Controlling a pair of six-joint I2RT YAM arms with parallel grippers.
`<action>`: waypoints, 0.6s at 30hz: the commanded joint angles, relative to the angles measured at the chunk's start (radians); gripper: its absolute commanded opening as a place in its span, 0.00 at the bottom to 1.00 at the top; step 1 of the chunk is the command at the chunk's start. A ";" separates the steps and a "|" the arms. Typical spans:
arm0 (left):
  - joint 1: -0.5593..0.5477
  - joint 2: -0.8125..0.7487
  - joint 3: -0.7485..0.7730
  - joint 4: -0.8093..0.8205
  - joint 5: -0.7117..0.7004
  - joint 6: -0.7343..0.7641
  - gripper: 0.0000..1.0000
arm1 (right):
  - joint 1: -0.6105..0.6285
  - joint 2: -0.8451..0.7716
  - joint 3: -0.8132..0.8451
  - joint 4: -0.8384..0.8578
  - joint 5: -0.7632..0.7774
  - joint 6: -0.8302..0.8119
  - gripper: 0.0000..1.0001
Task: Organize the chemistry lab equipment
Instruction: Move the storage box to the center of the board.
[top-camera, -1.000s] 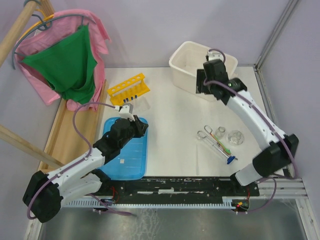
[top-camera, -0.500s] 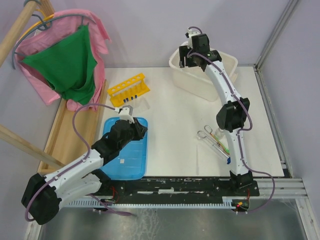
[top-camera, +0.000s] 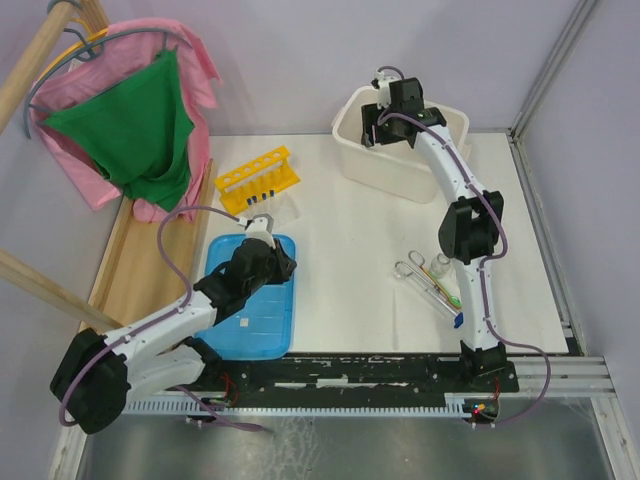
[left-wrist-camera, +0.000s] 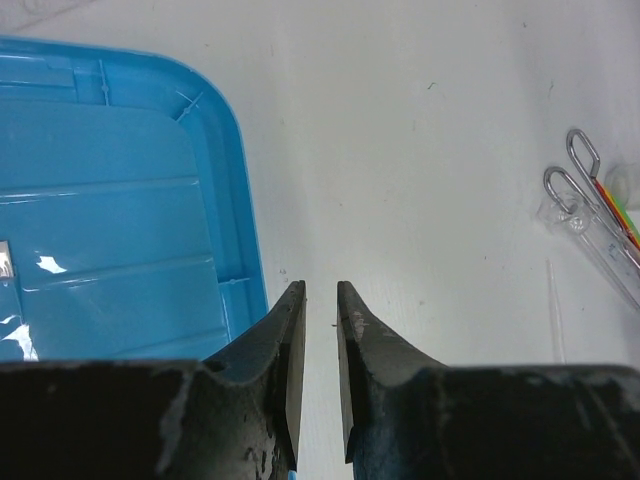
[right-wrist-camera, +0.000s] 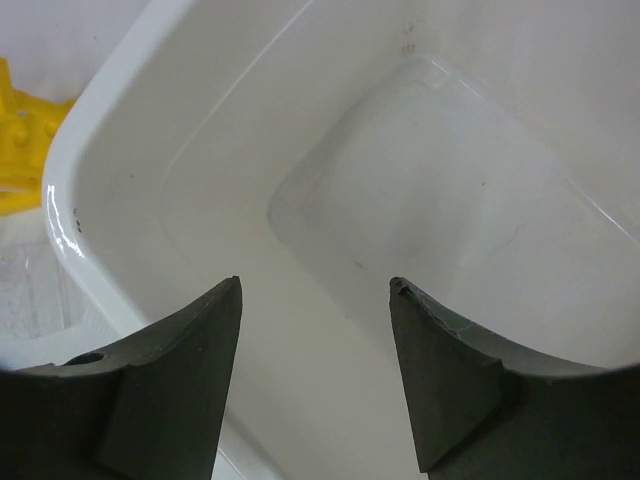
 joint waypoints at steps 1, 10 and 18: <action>-0.005 0.019 0.026 0.048 -0.002 -0.034 0.26 | 0.010 -0.060 -0.017 -0.004 -0.079 -0.039 0.68; -0.005 0.062 0.048 0.071 0.013 -0.025 0.26 | 0.048 -0.173 -0.166 -0.055 -0.175 -0.028 0.64; -0.006 0.077 0.048 0.086 0.027 -0.022 0.25 | 0.170 -0.255 -0.191 -0.199 -0.146 -0.079 0.62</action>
